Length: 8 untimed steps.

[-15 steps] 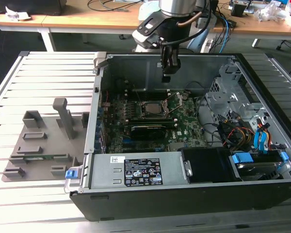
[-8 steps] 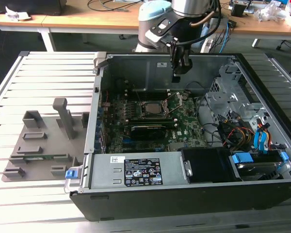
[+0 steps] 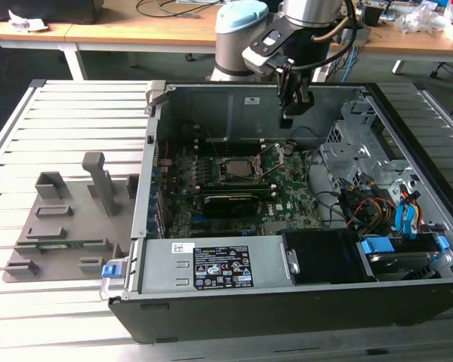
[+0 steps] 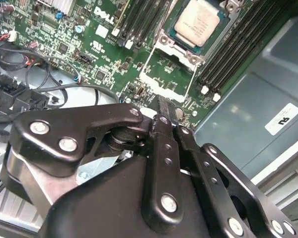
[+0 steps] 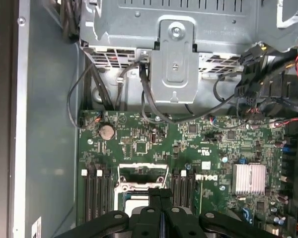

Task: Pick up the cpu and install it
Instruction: 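Close the cpu cover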

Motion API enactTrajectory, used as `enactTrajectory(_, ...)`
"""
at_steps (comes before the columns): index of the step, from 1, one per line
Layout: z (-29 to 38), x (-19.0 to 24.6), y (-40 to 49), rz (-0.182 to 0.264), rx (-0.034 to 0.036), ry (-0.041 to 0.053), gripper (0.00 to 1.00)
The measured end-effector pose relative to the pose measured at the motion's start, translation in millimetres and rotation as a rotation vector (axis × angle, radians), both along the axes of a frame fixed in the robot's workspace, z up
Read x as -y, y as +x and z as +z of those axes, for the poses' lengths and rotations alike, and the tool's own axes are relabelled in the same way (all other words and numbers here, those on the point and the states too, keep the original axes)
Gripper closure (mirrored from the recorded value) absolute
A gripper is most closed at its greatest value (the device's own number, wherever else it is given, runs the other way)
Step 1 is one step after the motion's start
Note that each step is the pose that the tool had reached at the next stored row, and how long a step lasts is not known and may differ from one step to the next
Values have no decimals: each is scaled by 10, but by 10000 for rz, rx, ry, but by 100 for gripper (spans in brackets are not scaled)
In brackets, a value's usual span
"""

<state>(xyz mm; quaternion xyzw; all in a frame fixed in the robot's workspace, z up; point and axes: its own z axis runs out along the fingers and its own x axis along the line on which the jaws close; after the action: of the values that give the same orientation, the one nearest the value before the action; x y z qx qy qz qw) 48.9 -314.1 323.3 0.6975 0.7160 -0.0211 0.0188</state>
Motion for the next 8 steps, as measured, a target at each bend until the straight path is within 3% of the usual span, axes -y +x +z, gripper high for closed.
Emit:
enactTrajectory(5,-12,-3,144,2,-15,-23,89)
enactTrajectory(8,-63,-7,182,1,-40,-21,89)
